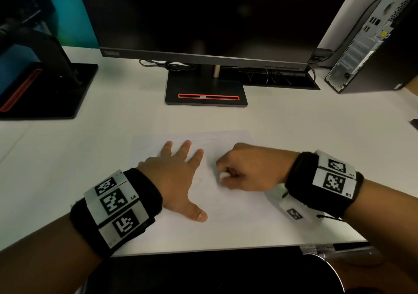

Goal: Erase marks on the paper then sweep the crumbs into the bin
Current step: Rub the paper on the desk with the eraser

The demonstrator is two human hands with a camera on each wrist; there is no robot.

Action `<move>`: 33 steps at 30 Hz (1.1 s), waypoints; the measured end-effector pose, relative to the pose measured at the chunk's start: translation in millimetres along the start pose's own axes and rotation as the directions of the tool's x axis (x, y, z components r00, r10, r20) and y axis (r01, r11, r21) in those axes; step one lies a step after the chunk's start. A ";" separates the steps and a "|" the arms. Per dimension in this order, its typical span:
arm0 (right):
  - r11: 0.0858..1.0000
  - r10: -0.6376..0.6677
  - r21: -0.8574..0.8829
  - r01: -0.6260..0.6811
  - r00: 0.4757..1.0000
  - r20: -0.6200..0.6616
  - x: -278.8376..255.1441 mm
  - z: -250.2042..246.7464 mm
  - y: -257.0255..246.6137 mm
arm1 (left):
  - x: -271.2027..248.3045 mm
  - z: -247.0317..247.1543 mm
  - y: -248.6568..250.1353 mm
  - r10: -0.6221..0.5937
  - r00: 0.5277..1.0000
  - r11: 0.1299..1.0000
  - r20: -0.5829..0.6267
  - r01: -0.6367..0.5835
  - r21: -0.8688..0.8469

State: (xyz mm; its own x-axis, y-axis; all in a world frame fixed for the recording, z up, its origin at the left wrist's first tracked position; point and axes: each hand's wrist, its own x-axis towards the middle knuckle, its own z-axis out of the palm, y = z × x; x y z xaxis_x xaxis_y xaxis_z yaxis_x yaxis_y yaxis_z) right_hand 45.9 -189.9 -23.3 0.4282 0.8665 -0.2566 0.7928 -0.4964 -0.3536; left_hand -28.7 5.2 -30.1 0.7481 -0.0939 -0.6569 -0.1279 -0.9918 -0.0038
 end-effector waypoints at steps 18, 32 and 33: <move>1.000 -0.008 0.002 0.008 0.999 0.040 5.6 0.2 -6.9 | 1.7 0.6 0.0 -0.003 1.000 1.000 -0.004 0.003 -0.013; 0.954 0.292 0.136 -0.268 0.935 -0.202 -23.5 -3.4 19.9 | -1.5 -7.9 6.8 -0.036 0.999 0.999 0.031 0.036 0.020; 0.905 0.364 0.317 -0.284 0.902 -0.233 -31.2 -2.8 16.8 | -1.6 -9.8 7.1 -0.038 0.999 0.999 0.036 0.037 0.023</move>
State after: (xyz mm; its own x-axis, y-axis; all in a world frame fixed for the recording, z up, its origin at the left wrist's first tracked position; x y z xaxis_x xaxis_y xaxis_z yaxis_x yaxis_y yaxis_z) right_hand 47.1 -225.1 -18.7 0.7758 0.6127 -0.1509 0.4587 -0.7118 -0.5320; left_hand -24.4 -2.5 -21.6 0.7282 -0.0528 -0.6833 -0.1149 -0.9923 -0.0457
